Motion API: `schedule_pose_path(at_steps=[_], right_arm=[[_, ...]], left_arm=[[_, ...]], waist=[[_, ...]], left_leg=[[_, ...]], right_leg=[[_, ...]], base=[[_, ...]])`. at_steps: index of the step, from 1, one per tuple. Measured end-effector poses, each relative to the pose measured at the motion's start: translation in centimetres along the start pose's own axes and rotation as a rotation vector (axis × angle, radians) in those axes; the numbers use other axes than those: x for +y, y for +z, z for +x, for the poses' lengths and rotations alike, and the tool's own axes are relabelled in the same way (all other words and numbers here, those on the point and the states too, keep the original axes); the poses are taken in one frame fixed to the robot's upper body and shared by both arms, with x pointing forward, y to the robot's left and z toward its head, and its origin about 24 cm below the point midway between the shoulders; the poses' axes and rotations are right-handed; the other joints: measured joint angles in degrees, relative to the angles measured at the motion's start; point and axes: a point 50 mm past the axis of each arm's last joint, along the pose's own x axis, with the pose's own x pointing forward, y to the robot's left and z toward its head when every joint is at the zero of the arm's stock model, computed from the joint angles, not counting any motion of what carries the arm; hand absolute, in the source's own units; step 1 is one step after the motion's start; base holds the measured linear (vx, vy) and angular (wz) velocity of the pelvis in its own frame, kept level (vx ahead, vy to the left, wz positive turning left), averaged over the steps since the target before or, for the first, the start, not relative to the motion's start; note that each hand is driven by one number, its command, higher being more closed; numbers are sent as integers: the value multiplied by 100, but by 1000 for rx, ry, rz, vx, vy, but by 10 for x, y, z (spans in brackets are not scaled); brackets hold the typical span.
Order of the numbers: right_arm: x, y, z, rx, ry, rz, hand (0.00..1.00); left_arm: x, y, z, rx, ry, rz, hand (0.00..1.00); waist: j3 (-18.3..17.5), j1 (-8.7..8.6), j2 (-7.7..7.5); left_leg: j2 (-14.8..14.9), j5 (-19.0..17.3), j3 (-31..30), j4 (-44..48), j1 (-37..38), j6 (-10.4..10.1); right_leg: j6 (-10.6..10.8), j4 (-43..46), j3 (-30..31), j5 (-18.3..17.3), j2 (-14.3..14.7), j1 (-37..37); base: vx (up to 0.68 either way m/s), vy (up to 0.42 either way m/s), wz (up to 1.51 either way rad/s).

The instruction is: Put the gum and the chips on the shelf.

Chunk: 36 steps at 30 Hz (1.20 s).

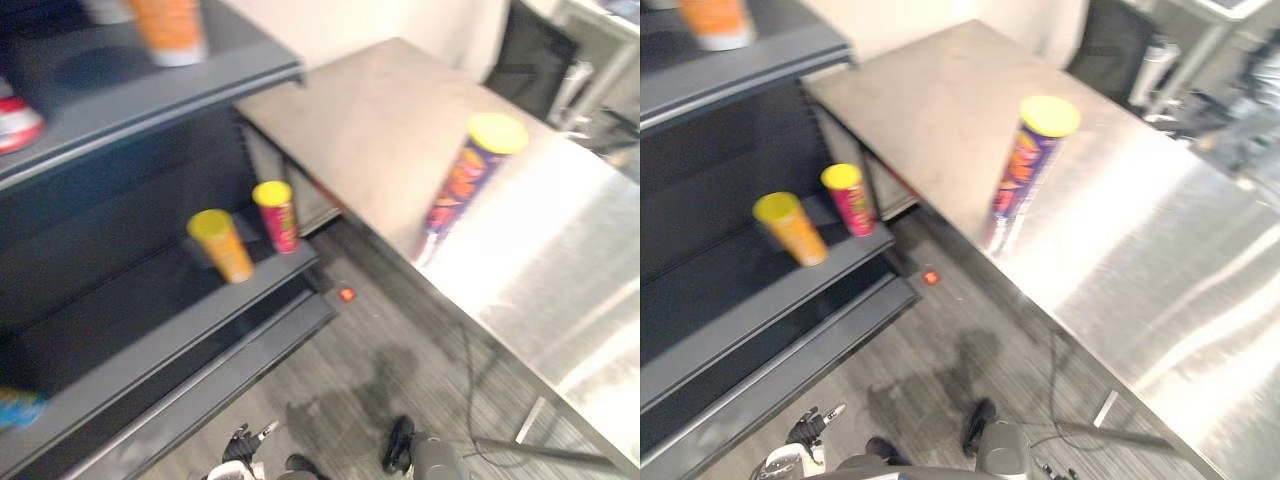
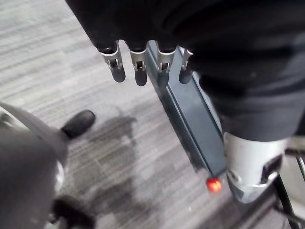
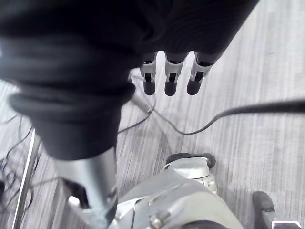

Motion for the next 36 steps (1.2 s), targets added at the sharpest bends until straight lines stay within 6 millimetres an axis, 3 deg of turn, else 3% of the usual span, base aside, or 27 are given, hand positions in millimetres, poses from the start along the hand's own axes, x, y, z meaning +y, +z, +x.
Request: schedule_pose_path(at_steps=[2,4,5,6,11,18,20,21,22,23,24,25,26,27,28,29,30,33,36], right_arm=[[3,11,3,-20,4,-7,0],[-2,26,6,-55,-8,-20,0],[-3,27,6,-59,-12,-23,0],[-3,31,7,-67,-12,-24,0],[3,38,8,-86,1,-22,0],[2,37,8,-91,-2,-13,0],[4,35,8,-89,0,-9,0],[2,33,7,-83,-4,-9,0],[2,33,7,-82,-5,-8,0],[3,33,8,-84,-3,-8,0],[7,39,9,-99,6,-7,0],[8,43,9,-109,7,-6,0],[9,49,10,-126,8,11,0],[11,51,11,-131,12,17,0],[12,52,11,-133,15,20,0],[12,55,11,-144,17,18,0],[21,50,11,-128,37,22,0],[17,33,9,-85,24,37,0],[3,23,6,-61,-21,61,0]], left_arm=[[-6,7,2,-22,-17,-5,0],[-25,0,0,-2,-66,-28,0],[-29,-2,0,5,-75,-33,0],[-33,-4,-1,9,-86,-39,0],[-33,-8,-1,30,-87,-41,0],[-34,-7,-1,28,-87,-39,0],[-32,-8,-1,32,-80,-50,0],[-31,-11,-2,39,-75,-57,0],[-29,-16,-4,51,-67,-64,0],[-28,-18,-4,56,-65,-65,0],[-28,-15,-4,41,-65,-86,0],[-28,-12,-3,27,-64,-104,0],[-29,-8,-3,5,-68,-117,0],[-29,-8,-4,0,-68,-115,0],[-28,-10,-5,0,-65,-112,0],[-29,-18,-7,19,-65,-106,0],[-26,-18,-7,17,-56,-101,0],[-18,-17,-7,20,-43,-48,0],[-15,-21,-8,34,-40,-17,0]], waist=[[39,-19,0],[37,-147,297],[44,-143,311],[4,-141,428],[24,-245,398],[25,-280,346],[26,-280,343],[19,-281,360],[19,-260,367],[46,-215,266],[42,-209,224],[55,-219,198],[82,-194,152],[83,-89,154],[77,-53,170],[13,20,335],[-44,75,251],[-208,15,-3],[-285,17,33]], left_leg=[[174,-77,387,333,65,-90],[332,-74,729,443,277,-89],[348,-68,810,432,320,-97],[346,6,892,391,387,-167],[364,163,1013,395,394,-283],[427,297,1197,901,629,-279],[741,296,1302,1612,675,-279],[1068,318,1256,2260,718,-248],[1476,482,974,3103,670,-19],[1604,392,680,3462,526,26],[1403,-309,-312,3640,29,-105],[1198,-567,-862,3584,-264,-152],[619,-829,-1918,3078,-681,-192],[163,-884,-2612,2282,-799,-218],[4,-815,-2890,1796,-772,-227],[-99,-167,-3350,826,-715,-238],[-268,-331,-3251,769,-626,-236],[-657,-285,-3072,406,-478,-139],[-837,-234,-3046,146,-312,-60]], right_leg=[[9,-165,81,-30,146,-37],[1,-237,183,-38,357,16],[-9,-254,175,-46,395,18],[-60,-322,168,-92,459,42],[-24,-671,147,-191,584,131],[50,-546,250,-445,440,288],[38,-579,335,-461,450,351],[-15,-621,415,-495,503,444],[-24,-760,644,-500,592,580],[-29,-845,800,-504,557,628],[-14,-972,1175,-514,461,624],[-14,-1029,1297,-514,391,624],[-1,-1099,1534,-506,255,640],[90,-1096,1775,-449,182,657],[166,-1107,1883,-403,181,680],[380,-1198,2078,-314,326,682],[578,-1400,2292,-324,246,725],[689,-1578,2391,-232,0,696],[813,-1700,2407,-151,-87,781]], base=[[153,-249,-124],[71,-232,-90],[7,-173,-57],[1,-140,-38],[-27,-135,-9],[-18,-50,-12],[31,-32,-38],[34,-4,-63],[39,25,-73],[24,77,-82],[5,147,-58],[0,206,-67],[2,269,-79],[2,255,-92],[-1,312,-114],[13,349,-116],[17,284,-99],[34,227,-31],[21,113,-5]])
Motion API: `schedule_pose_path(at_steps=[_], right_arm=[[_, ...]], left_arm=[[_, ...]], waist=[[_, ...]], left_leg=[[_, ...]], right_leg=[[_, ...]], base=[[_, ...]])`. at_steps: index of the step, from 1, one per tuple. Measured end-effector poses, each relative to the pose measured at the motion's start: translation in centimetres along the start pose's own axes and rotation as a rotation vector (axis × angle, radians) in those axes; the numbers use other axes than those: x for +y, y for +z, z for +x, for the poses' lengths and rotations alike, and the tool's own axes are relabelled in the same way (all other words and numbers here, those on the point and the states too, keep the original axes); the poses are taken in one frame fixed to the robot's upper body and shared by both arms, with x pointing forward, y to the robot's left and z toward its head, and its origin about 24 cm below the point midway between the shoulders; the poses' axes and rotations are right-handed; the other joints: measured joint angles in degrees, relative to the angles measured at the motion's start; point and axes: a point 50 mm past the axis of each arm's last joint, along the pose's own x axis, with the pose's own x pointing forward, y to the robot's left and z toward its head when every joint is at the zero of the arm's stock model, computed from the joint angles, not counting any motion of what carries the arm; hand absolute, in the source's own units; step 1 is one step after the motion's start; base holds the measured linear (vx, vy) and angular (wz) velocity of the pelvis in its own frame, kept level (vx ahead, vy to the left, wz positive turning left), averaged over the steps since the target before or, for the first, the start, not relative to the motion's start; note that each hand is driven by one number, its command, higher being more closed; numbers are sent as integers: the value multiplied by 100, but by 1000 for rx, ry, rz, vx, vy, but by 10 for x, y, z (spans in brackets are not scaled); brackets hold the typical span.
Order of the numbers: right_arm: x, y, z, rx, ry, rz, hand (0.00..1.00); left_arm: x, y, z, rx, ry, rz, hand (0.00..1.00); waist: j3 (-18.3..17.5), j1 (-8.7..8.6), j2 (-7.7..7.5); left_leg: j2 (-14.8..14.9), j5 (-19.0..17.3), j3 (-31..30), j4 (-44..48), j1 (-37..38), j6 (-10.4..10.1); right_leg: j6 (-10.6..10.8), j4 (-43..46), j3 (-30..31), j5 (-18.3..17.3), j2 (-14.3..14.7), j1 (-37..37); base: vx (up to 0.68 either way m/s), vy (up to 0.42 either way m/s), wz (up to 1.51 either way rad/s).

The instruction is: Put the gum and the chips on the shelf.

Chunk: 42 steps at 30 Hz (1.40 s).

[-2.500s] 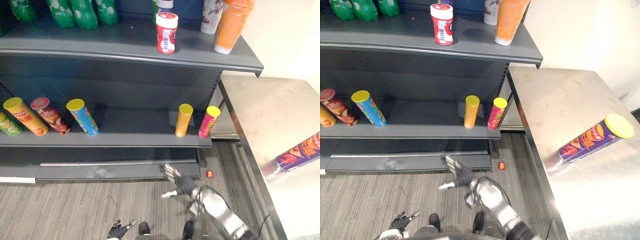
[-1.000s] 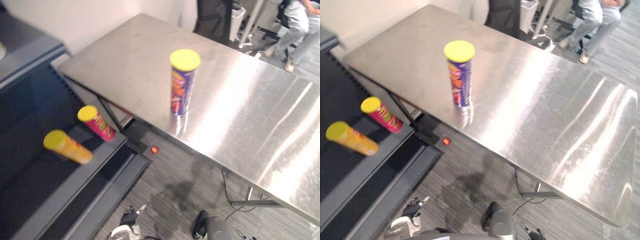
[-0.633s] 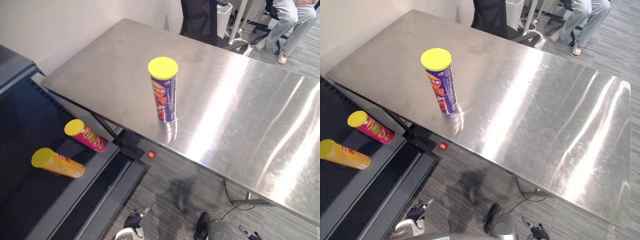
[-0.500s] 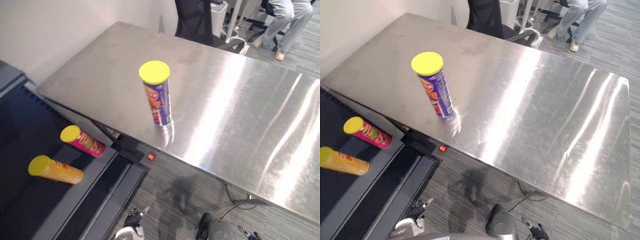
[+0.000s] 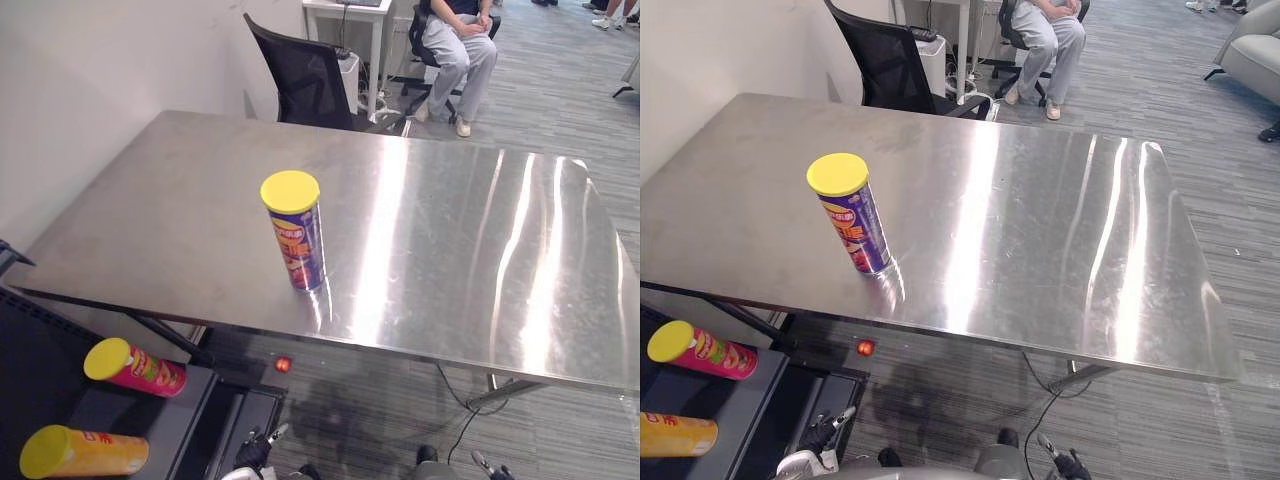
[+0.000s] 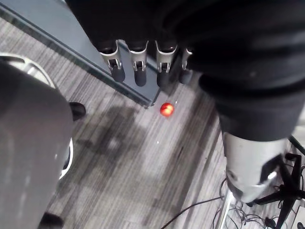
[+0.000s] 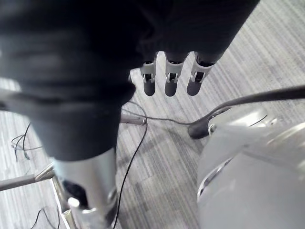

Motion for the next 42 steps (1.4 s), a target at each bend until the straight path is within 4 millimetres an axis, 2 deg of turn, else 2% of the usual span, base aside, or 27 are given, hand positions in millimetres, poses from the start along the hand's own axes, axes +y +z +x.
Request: schedule_pose_path(at_steps=[2,3,7,10,14,20,26,33,38,40,42], right_arm=[[-6,-3,-1,8,-17,-3,0],[-7,-2,-1,5,-24,-5,0],[-6,1,0,-4,-28,-13,0],[-5,6,1,-21,-17,-41,0],[-10,4,0,-23,-42,25,0],[-47,4,-5,-58,-215,362,0],[-76,14,-10,-124,-340,559,0],[-83,28,-10,-189,-359,644,0],[-103,51,-12,-281,-408,786,0],[-120,69,-16,-355,-445,876,0],[-139,96,-24,-453,-485,917,0]], left_arm=[[1,-4,-1,11,2,10,0],[-1,-8,-2,31,-8,24,0],[-10,-14,-3,50,-30,30,0],[-15,-15,-3,52,-44,28,0],[-12,-13,-3,46,-36,44,0],[-3,-14,-3,47,5,-14,0],[-2,-19,-5,60,24,-55,0],[-8,-22,-6,66,23,-94,0],[-6,-22,-6,66,32,-103,0],[-3,-22,-6,65,47,-121,0],[-1,-21,-5,63,52,-122,0]], waist=[[-119,3,56],[-205,-26,166],[-292,-77,315],[-300,-69,300],[-321,-72,228],[-350,7,159],[-393,17,223],[-454,18,312],[-550,11,286],[-629,1,281],[-677,-7,269]], left_leg=[[-50,56,89,-179,99,1],[-75,94,108,-266,112,-18],[12,138,123,-384,205,-40],[98,148,239,-472,356,-63],[80,143,395,-558,432,-74],[91,87,701,-590,625,-145],[102,81,849,-655,653,-156],[127,72,886,-670,657,-171],[130,72,874,-687,601,-170],[133,72,875,-690,602,-170],[133,72,880,-699,607,-170]], right_leg=[[69,-74,36,42,17,-1],[100,-133,41,63,52,-5],[105,-220,31,83,186,55],[-12,-326,26,166,320,131],[-14,-390,107,174,338,94],[-23,-398,335,190,402,81],[-22,-386,424,190,436,-17],[-21,-368,409,191,481,-6],[-20,-370,395,191,490,-18],[-20,-369,392,191,493,-18],[-20,-362,390,191,493,-18]], base=[[54,20,-19],[75,-14,-14],[83,-66,-8],[31,-67,-20],[-15,-50,-23],[-17,-41,-26],[-24,-61,-12],[-17,-77,-3],[-30,-57,3],[-12,-51,0],[-32,-67,0]])
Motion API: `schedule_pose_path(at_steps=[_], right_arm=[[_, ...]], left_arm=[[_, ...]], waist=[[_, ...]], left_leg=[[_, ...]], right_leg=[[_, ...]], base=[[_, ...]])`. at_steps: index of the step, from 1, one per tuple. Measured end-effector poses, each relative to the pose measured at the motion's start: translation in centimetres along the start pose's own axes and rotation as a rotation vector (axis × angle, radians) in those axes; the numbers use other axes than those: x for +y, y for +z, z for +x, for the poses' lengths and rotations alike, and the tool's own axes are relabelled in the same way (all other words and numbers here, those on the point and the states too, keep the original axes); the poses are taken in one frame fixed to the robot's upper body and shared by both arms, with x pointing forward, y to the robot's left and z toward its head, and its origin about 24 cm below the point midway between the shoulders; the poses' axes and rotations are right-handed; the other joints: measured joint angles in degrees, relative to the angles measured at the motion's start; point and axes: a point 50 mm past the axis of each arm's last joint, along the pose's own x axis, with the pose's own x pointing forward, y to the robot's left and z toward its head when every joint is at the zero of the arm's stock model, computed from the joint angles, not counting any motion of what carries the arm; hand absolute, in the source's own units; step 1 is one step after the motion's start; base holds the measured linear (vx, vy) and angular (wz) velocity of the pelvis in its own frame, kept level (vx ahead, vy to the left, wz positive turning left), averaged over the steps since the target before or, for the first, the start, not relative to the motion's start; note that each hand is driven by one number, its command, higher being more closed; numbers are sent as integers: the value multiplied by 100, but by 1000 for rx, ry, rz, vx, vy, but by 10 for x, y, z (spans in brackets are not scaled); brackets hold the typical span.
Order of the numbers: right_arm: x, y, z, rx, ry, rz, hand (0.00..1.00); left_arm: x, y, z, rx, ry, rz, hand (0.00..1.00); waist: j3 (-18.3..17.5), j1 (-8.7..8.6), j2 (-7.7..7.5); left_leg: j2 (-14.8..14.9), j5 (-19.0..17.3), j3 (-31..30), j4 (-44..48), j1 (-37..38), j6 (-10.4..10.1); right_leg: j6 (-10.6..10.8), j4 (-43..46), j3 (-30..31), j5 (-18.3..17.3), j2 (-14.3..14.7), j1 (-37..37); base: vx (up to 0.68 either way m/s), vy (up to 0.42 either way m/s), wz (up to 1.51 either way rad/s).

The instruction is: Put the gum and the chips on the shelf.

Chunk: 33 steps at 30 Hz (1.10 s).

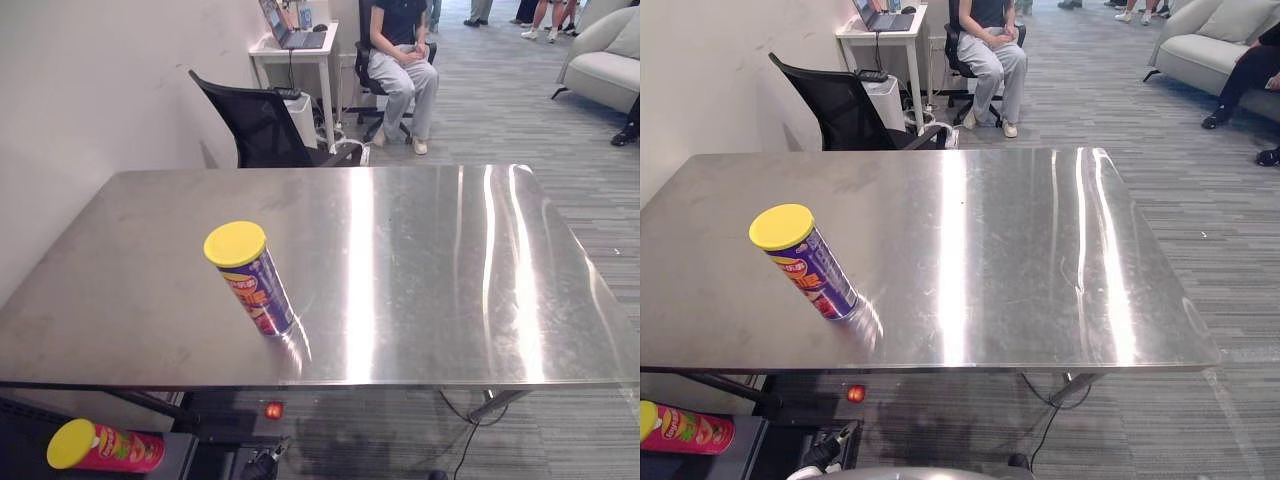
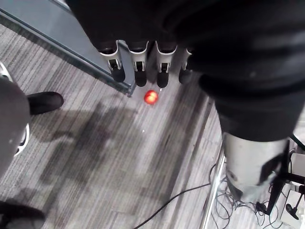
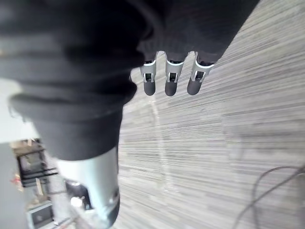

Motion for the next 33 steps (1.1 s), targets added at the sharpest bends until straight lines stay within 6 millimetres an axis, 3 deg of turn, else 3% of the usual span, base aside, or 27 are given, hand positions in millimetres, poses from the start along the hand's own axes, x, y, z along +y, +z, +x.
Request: schedule_pose_path(at_steps=[3,5,8,13,15,16,18,19,21,23,27,33], right_arm=[[20,35,3,-135,47,24,0],[45,71,1,-272,94,67,0],[68,103,-6,-404,126,124,0],[96,126,-22,-527,174,117,0],[131,134,-41,-613,300,31,0],[136,134,-45,-628,324,15,0],[178,134,-79,-733,540,-101,0],[189,133,-89,-759,606,-135,0],[218,120,-123,-806,853,-229,0],[233,108,-145,-815,1012,-275,0],[249,85,-181,-827,1262,-363,0],[257,58,-208,-787,1491,-452,0]], left_arm=[[0,0,0,1,1,0,0],[0,-1,0,3,2,-1,0],[0,-2,-1,5,1,0,0],[-3,-2,-1,6,-15,27,0],[-5,-6,-2,16,-33,79,0],[-4,-6,-2,18,-35,90,0],[-7,-8,-3,23,-57,141,0],[-8,-8,-3,23,-63,151,0],[-11,-7,-2,24,-83,190,0],[-12,-6,-2,22,-96,201,0],[-16,-4,-2,11,-120,246,0],[-13,-1,-2,-4,-120,250,0]], waist=[[-21,-49,-6],[-33,-130,-12],[-74,-136,-33],[-126,-137,-50],[-131,-157,-47],[-133,-161,-46],[-140,-153,-39],[-142,-148,-40],[-157,-125,-29],[-154,-68,-27],[-141,22,-35],[-89,32,-106]], left_leg=[[5,0,27,0,3,0],[19,0,65,0,1,0],[39,1,127,1,-8,-2],[39,1,133,2,-18,-1],[24,-2,123,1,-30,2],[24,-2,123,1,-30,2],[14,0,106,42,-44,0],[2,0,100,62,-61,0],[19,2,-8,156,-190,3],[40,3,-56,185,-220,3],[33,4,-170,200,-238,5],[5,16,-351,199,-273,24]], right_leg=[[0,8,1,0,1,-2],[0,54,12,0,4,-46],[1,100,19,0,12,-102],[1,163,31,0,12,-161],[1,190,44,1,5,-201],[1,190,46,1,5,-202],[4,186,53,3,-5,-245],[10,191,53,6,-6,-269],[19,182,1,12,-19,-305],[19,177,-51,12,-19,-296],[19,168,-133,13,-45,-255],[55,33,-321,37,-91,-139]], base=[[-43,-59,0],[-52,-61,-6],[-45,-65,-9],[-31,-50,-3],[-31,-44,-6],[-20,-43,-5],[-12,-43,-2],[-7,-39,5],[-11,-49,16],[-29,-64,14],[-37,-53,10],[-26,-41,16]])
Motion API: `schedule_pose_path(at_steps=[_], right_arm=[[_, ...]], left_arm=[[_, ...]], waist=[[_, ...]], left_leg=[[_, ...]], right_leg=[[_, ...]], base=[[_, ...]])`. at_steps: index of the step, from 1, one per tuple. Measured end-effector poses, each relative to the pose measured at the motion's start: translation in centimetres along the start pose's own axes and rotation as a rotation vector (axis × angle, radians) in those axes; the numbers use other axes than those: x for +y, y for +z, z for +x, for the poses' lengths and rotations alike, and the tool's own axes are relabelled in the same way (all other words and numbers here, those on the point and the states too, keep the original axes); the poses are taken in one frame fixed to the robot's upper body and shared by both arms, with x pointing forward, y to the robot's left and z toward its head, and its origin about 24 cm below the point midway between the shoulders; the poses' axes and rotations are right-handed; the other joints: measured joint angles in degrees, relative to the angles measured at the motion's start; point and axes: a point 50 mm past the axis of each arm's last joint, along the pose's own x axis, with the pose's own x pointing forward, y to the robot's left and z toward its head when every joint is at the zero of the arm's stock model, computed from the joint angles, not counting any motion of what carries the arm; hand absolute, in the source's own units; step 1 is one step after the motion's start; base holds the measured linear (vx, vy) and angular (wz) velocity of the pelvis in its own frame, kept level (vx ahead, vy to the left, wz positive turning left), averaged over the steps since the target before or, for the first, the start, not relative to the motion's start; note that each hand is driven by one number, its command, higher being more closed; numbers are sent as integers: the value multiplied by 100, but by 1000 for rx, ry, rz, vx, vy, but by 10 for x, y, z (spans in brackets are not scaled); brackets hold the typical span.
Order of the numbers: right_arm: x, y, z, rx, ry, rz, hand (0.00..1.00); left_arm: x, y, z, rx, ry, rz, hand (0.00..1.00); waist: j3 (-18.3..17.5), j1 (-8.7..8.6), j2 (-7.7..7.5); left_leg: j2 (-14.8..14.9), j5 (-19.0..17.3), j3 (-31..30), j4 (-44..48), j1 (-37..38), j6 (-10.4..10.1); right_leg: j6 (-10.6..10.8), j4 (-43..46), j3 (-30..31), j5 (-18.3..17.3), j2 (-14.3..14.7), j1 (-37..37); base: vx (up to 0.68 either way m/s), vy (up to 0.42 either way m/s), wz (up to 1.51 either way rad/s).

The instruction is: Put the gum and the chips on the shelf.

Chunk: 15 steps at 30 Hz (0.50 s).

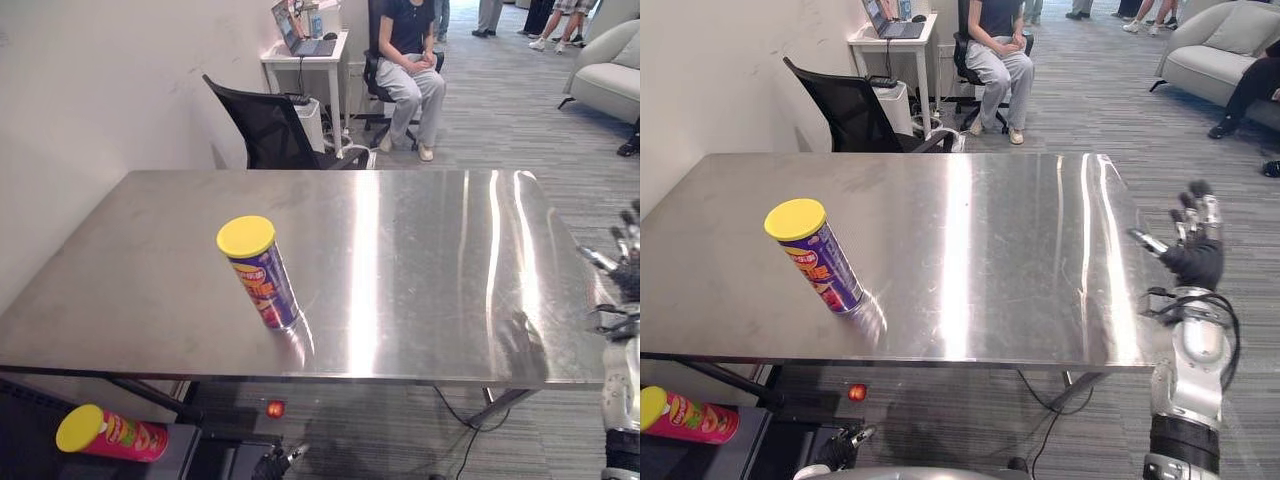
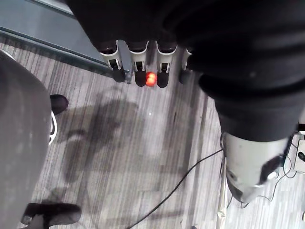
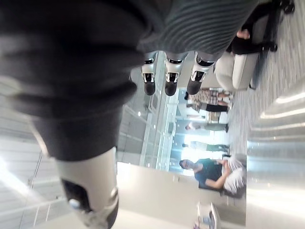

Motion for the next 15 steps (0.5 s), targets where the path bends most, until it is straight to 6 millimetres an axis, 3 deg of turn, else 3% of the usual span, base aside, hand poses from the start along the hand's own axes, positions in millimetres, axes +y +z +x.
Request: schedule_pose_path(at_steps=[1,15], right_arm=[[12,2,1,-9,78,9,0],[92,6,-13,-19,511,167,0]], left_arm=[[1,1,0,-4,0,1,0],[4,9,2,-31,-6,11,0]], waist=[[11,5,-1],[239,19,-78]], left_leg=[[3,6,-47,2,-24,8],[67,9,-283,6,-57,13]], right_leg=[[12,-46,-45,7,1,49],[-80,-83,-315,93,34,178]], base=[[2,-53,13],[-10,-46,8]])
